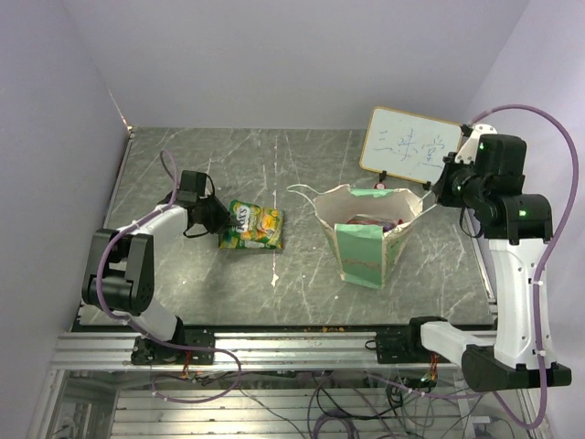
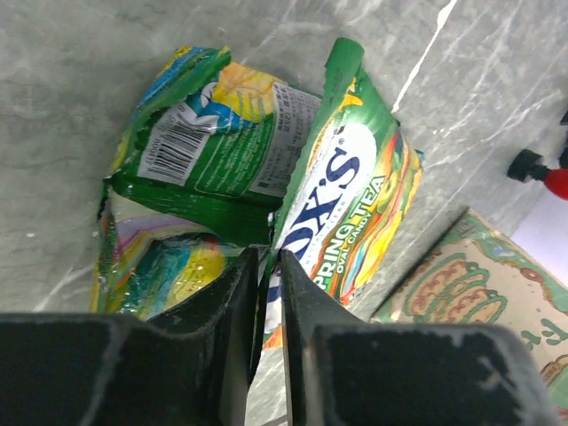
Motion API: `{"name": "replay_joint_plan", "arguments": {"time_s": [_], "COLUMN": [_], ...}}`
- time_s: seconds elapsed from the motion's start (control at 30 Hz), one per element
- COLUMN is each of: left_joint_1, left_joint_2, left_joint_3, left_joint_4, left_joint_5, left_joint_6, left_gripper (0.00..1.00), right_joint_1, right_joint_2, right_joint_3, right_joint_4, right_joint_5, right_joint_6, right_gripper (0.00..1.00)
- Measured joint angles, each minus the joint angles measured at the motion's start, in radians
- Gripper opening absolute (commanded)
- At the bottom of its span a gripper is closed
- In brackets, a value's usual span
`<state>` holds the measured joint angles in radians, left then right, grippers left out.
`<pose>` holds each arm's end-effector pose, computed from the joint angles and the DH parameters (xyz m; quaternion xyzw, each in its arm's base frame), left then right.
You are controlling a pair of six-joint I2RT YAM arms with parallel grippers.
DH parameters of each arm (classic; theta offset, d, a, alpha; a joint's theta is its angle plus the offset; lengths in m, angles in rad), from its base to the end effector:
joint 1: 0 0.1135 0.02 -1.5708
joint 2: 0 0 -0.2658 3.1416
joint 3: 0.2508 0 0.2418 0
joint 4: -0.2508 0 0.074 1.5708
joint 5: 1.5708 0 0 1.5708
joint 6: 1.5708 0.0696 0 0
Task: Take the snacks out of the paper bag
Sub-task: Place the snack at the center of the board, then adjust the paper bag at the center of the board.
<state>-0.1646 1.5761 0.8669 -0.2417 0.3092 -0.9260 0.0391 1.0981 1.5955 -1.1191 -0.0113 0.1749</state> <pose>0.3120 -0.0733 0.1581 -0.3060 0.8911 -0.2817 0.1816 0.1928 0.0083 0.4310 0.0578 0.8876 0.0538 0.4538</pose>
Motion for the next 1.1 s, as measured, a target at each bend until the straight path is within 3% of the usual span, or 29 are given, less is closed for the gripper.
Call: {"name": "replay_joint_plan", "arguments": {"time_s": [0.2,0.3,0.5,0.77,0.9,1.1], "left_joint_1": [0.002,0.002,0.004,-0.006,-0.059,-0.278], "left_joint_2": [0.001,-0.022,-0.128,-0.237,-0.239,-0.251], "left_joint_3": [0.011,0.011,0.023,0.086,0.117,0.146], "left_joint_4": [-0.072,-0.105,-0.173,-0.201,-0.196,-0.122], "left_joint_5": [-0.010,-0.010,-0.008,0.049,0.082,0.109], "left_joint_6": [0.048,0.066,0.121,0.196,0.220,0.217], "left_gripper": [0.56,0.68,0.86,0.89,0.89,0.88], "right_joint_1": [0.116,0.169,0.196,0.219,0.220,0.220], "right_joint_2": [0.035,0.055,0.080,0.118,0.051,-0.059], "right_joint_3": [0.078,0.109,0.076,-0.050,-0.116,-0.149], "right_joint_4": [0.002,0.016,0.053,0.076,0.060,0.060], "right_joint_5": [0.165,0.174,-0.110,-0.607,-0.658,-0.628], "right_joint_6": [-0.183,-0.241,-0.248,-0.159,-0.122,-0.077], "right_gripper": [0.00,0.00,0.00,0.00,0.00,0.00]}}
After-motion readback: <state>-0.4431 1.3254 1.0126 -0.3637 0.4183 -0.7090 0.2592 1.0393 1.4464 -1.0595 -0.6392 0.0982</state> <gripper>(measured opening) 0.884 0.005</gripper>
